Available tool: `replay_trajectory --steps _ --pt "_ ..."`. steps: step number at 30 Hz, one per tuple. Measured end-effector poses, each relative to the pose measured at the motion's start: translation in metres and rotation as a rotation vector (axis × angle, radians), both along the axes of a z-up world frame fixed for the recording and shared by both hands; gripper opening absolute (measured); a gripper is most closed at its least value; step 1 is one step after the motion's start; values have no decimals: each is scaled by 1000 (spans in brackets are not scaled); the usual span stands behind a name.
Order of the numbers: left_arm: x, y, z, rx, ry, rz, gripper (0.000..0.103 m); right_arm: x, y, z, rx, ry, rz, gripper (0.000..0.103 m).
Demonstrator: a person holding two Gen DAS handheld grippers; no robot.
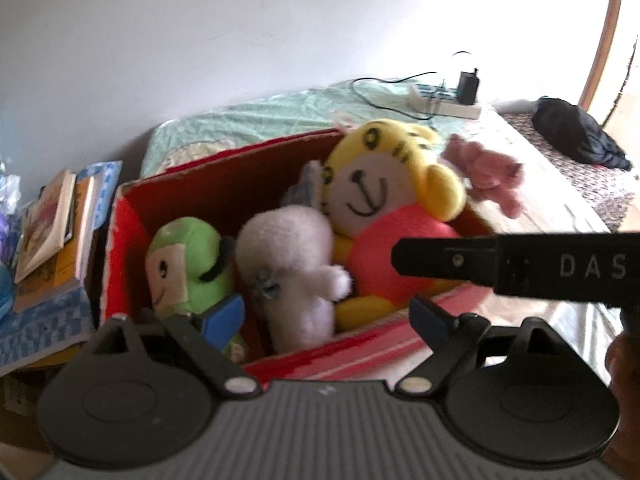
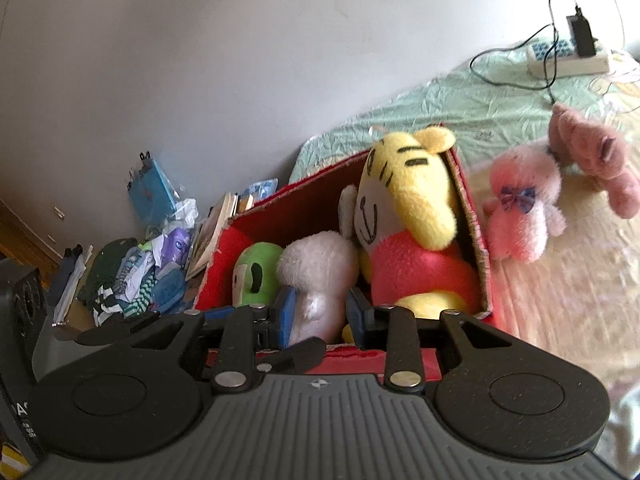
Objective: Organize objects
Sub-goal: 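Move the right gripper out of the box toward the mauve teddy bear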
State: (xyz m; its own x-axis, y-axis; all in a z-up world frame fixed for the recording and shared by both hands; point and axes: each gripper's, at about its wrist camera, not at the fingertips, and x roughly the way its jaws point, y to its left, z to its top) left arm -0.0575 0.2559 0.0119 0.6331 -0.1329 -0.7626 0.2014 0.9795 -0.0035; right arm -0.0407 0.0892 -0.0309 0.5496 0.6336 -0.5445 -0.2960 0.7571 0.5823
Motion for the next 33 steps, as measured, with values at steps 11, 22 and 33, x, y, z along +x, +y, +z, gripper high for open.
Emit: replay_trajectory --steps 11,22,33 --pt "-23 -38 6 -98 -33 -196 90 -27 -51 -4 31 18 -153 32" --pt "-15 -119 4 -133 -19 -318 89 -9 -141 -29 24 92 -247 32" --pt "28 -202 -23 -130 7 -221 88 70 -231 -49 43 132 -192 32"
